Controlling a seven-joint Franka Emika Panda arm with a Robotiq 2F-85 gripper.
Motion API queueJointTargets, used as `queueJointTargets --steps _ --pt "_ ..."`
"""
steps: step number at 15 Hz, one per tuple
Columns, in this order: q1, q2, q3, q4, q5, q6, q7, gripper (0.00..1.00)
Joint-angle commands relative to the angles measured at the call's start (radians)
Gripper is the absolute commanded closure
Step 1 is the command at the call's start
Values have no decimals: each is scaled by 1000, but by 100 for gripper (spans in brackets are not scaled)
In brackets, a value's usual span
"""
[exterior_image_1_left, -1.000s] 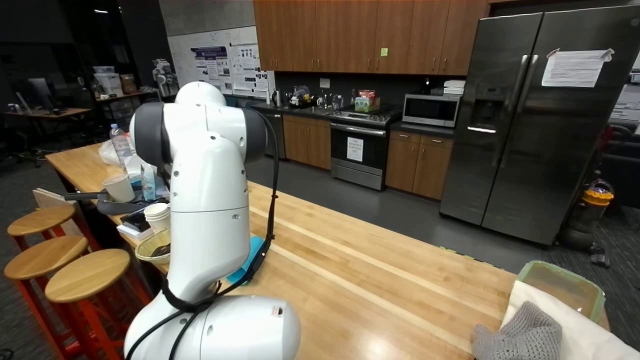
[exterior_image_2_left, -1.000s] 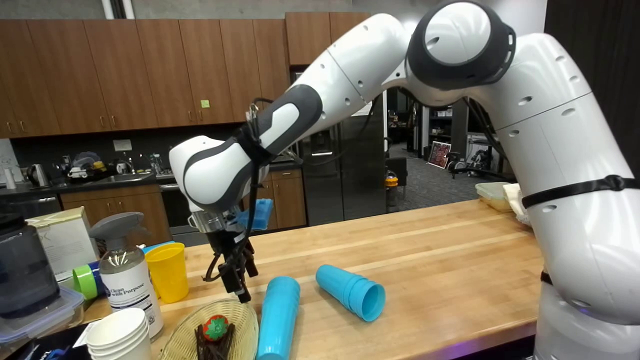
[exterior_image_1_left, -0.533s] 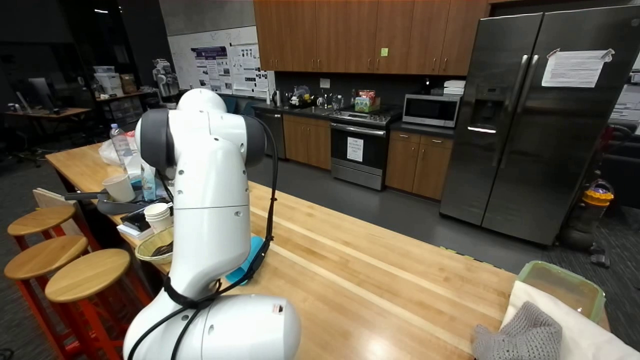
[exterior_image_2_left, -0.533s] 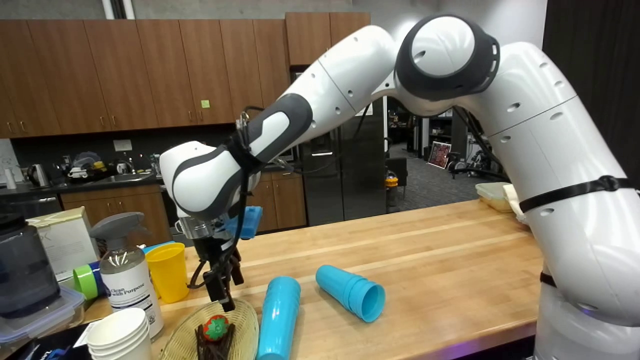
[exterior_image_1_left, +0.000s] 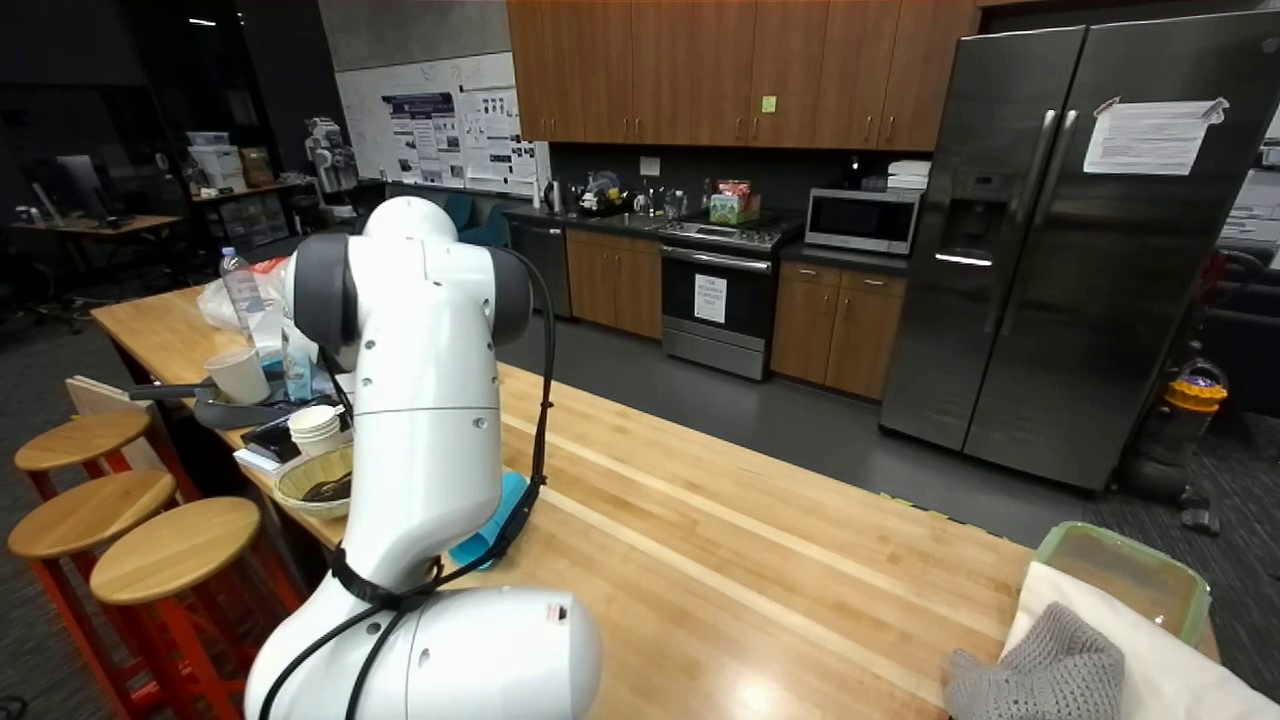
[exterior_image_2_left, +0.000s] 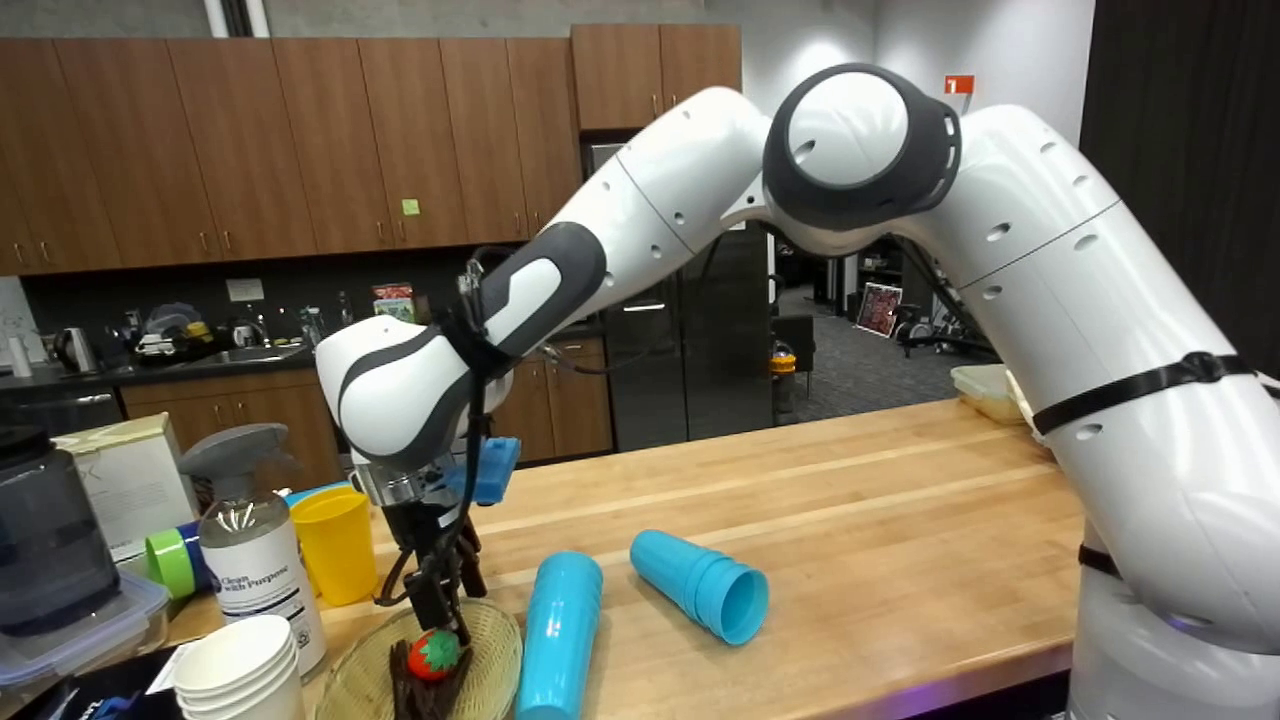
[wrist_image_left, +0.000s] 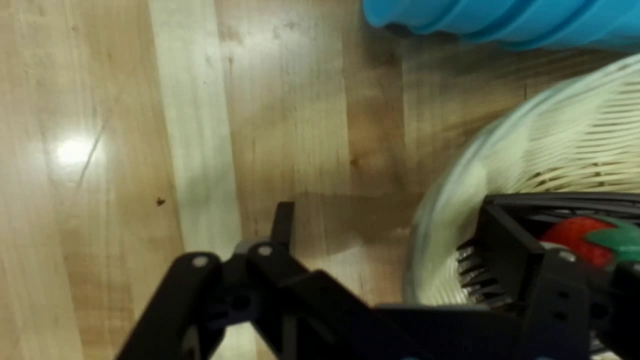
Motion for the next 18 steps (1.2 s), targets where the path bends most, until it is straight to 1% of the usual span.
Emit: queueJointTargets --steps 1,3,6,7,8,9,10,11,12,14,16,18 --pt "11 0 -19 5 19 8 -7 43" --pt "9 -9 -19 4 28 4 -9 57" --pt "10 -22 -21 1 29 5 -2 84" --pt "9 -28 -21 0 29 3 -3 90" --pt "8 -35 -22 -5 29 4 -2 91" --pt "7 -39 -23 -6 29 2 -1 96" --pt "7 -45 -24 -9 28 3 2 98" --pt "5 -52 -24 -13 29 2 4 94" --pt "2 -64 -24 -21 31 6 5 96" --pt "-4 -79 -23 -32 36 14 3 95" --pt "-17 -95 -19 -45 52 17 -8 97" --pt "-30 -107 -18 -52 68 19 -15 96"
